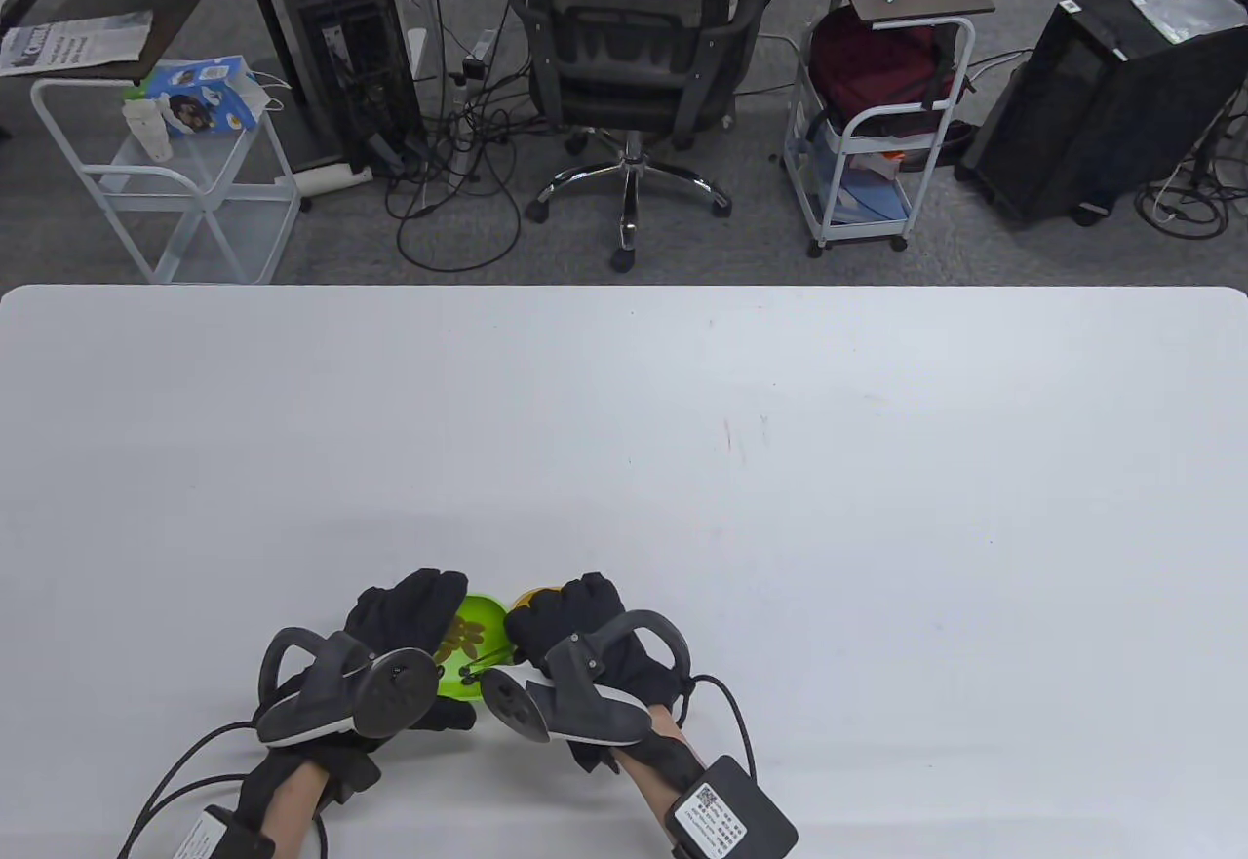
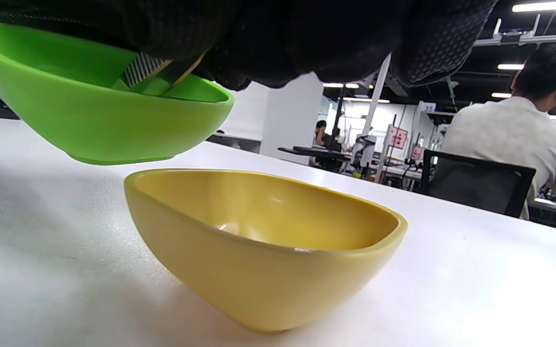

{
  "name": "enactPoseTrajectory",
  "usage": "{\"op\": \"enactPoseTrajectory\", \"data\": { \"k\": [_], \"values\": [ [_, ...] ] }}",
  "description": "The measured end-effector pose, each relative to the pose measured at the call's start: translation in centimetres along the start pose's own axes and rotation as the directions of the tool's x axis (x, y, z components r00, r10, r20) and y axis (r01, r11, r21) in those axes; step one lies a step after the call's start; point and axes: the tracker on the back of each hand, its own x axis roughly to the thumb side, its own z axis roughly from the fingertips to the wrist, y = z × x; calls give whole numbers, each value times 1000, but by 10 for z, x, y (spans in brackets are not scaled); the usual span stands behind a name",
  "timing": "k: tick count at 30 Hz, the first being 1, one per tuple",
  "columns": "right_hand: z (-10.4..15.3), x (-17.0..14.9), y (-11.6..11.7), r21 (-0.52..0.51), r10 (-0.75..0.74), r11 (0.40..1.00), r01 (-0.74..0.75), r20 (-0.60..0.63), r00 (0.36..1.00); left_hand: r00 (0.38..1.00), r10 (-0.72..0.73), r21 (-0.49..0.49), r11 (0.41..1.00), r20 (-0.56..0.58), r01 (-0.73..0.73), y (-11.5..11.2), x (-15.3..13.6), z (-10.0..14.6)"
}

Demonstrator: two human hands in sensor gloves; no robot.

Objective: Pick coffee beans with tweezers into small dish

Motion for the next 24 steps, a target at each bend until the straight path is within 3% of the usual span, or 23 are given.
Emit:
{"op": "enactPoseTrajectory", "data": {
  "k": [24],
  "values": [
    [-1,4,-3,-9,60,998,-60,8,998,1000,-4,-1,1000,0,4,0,0,0]
  ]
}}
